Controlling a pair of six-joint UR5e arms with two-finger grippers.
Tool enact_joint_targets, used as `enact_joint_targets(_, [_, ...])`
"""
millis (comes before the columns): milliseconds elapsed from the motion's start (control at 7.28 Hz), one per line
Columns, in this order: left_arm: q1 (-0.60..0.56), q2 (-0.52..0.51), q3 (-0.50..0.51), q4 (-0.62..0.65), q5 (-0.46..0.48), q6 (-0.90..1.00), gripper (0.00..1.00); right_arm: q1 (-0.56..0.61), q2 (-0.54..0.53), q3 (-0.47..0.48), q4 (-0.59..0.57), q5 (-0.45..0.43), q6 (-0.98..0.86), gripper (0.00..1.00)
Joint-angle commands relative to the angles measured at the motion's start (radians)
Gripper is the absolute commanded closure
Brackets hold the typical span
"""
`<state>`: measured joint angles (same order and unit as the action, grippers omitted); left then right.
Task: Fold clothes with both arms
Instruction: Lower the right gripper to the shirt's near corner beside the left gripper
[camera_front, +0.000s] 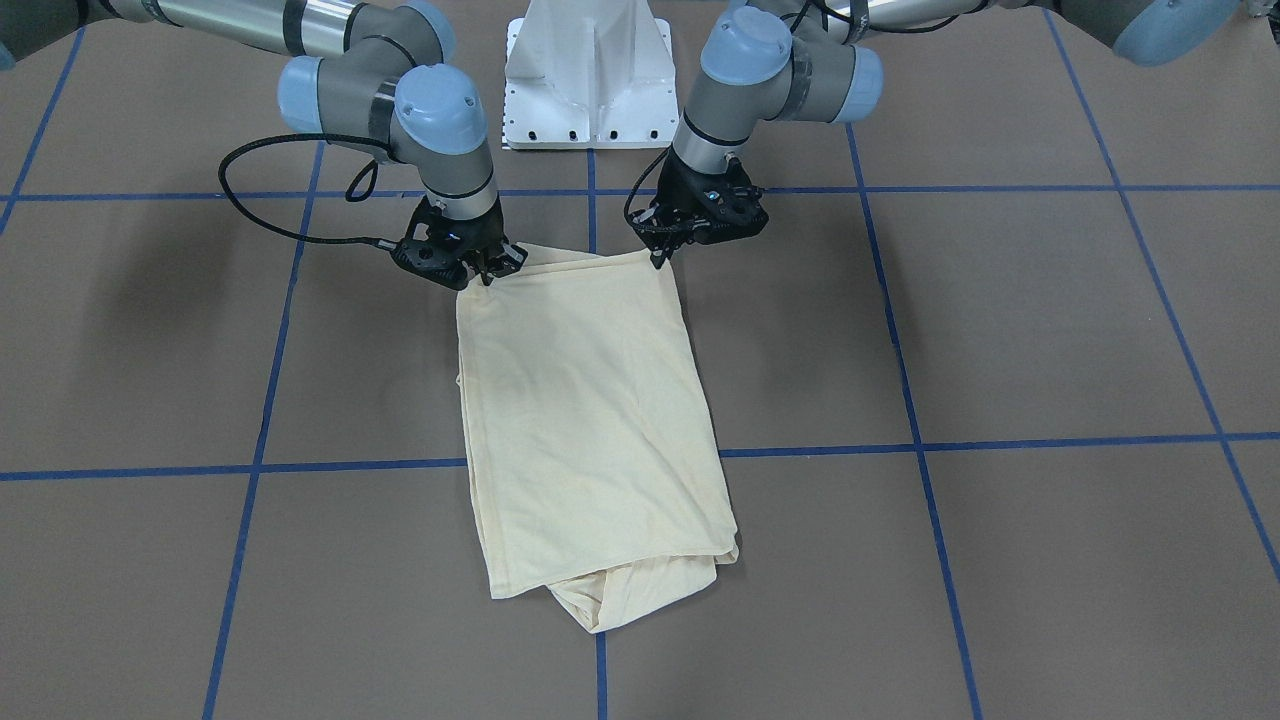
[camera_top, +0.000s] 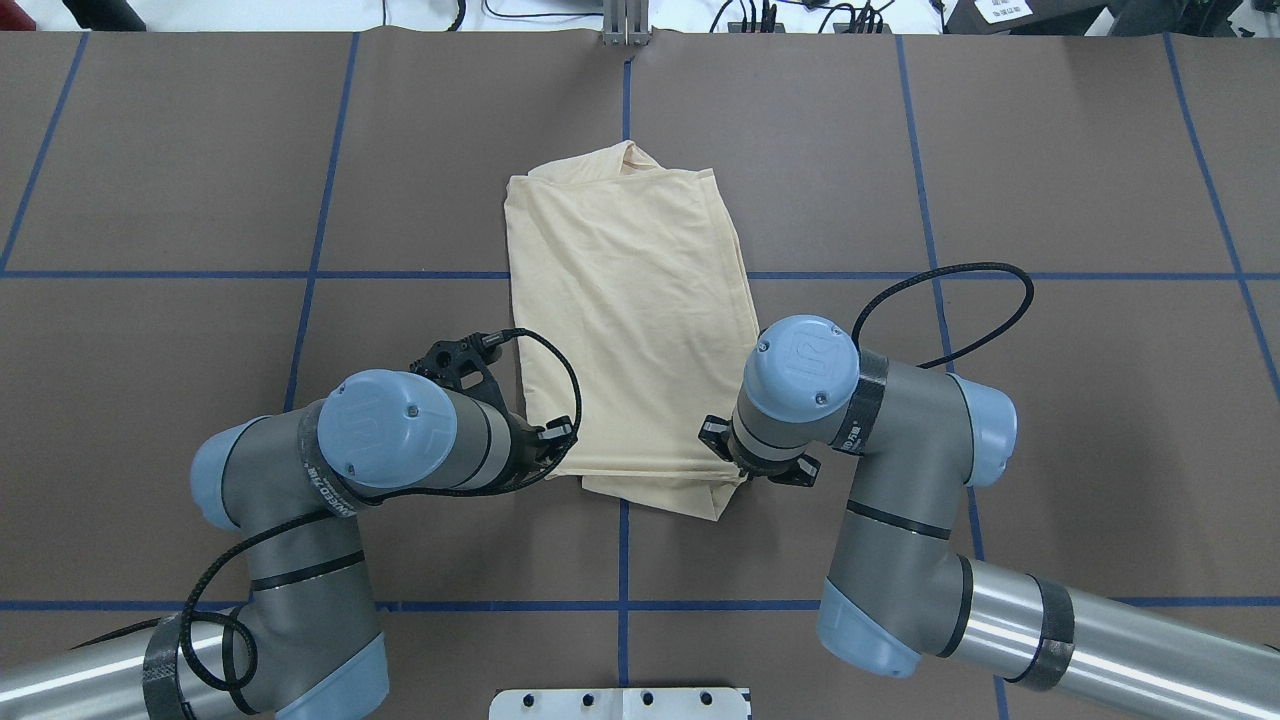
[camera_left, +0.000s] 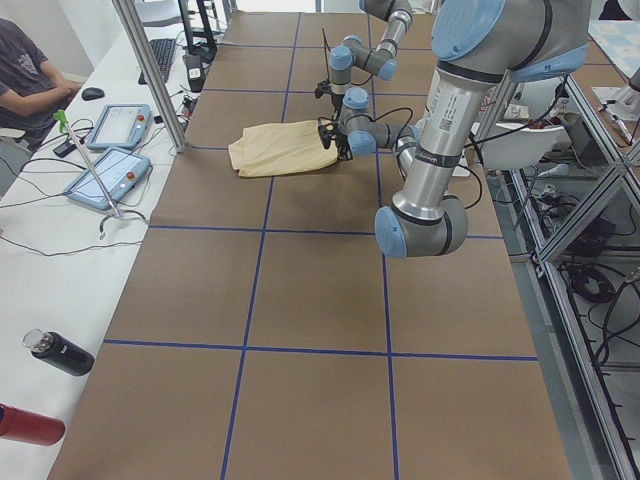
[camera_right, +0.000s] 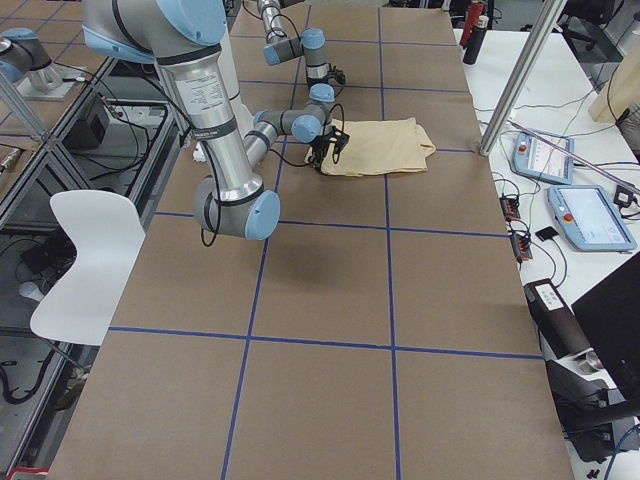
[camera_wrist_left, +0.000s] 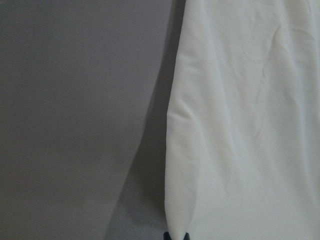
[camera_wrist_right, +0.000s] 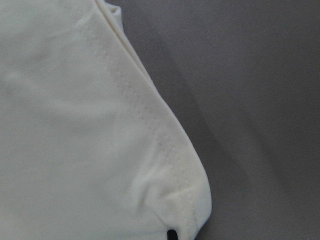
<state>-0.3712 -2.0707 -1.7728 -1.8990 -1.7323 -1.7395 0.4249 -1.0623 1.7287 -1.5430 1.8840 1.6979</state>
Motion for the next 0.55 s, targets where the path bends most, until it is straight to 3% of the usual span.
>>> enact_joint_targets(0, [0.0, -0.009, -0.007, 0.0, -0.001, 0.002, 1.0, 0.014, -0.001, 0.024, 0.0, 0.015, -0.001, 1.0])
enact_joint_targets(412, [0.002, -0.003, -0.069, 0.005, -0.043, 0.003, 1.0, 0.017, -0.03, 0.107, -0.009, 0.056, -0.001, 1.0])
